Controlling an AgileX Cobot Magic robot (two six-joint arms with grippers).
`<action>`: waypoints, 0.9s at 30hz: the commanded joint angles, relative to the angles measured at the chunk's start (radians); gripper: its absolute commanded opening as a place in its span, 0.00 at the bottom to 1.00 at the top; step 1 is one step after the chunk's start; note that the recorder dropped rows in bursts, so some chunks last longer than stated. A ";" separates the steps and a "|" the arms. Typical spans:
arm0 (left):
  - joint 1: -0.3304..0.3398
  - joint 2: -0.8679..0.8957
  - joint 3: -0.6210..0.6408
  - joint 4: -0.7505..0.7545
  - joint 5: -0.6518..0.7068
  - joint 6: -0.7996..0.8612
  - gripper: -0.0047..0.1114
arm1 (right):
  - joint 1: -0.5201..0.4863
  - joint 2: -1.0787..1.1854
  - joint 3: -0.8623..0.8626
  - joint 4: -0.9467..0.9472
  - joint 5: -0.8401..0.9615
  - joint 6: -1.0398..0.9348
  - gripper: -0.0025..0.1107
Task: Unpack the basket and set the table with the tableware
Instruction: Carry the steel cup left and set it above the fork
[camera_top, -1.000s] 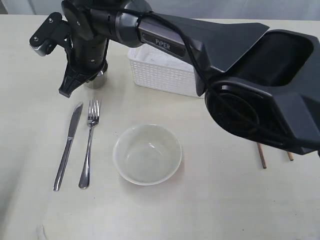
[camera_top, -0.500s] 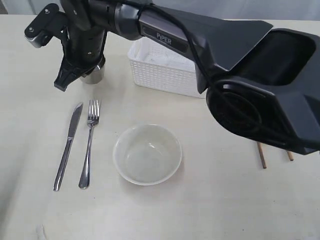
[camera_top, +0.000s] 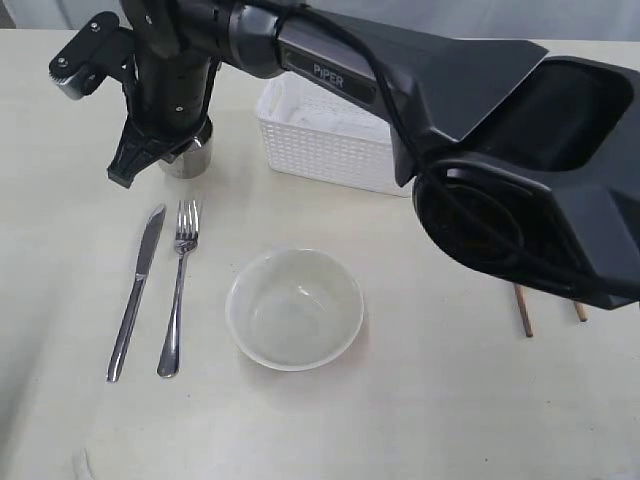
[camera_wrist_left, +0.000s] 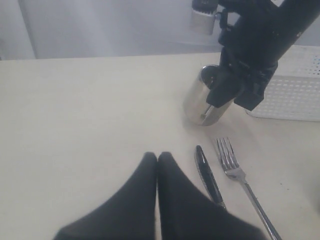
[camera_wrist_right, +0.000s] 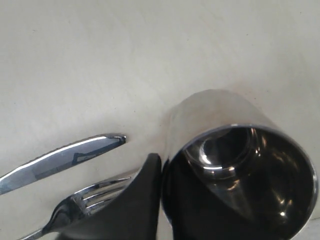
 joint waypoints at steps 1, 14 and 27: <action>-0.005 -0.003 0.003 0.008 -0.011 -0.004 0.04 | -0.003 -0.002 -0.006 -0.002 0.002 -0.006 0.02; -0.005 -0.003 0.003 0.008 -0.011 -0.004 0.04 | -0.003 0.020 -0.008 -0.003 0.022 -0.006 0.02; -0.005 -0.003 0.003 0.008 -0.011 -0.004 0.04 | -0.003 0.020 -0.008 -0.040 -0.023 0.023 0.42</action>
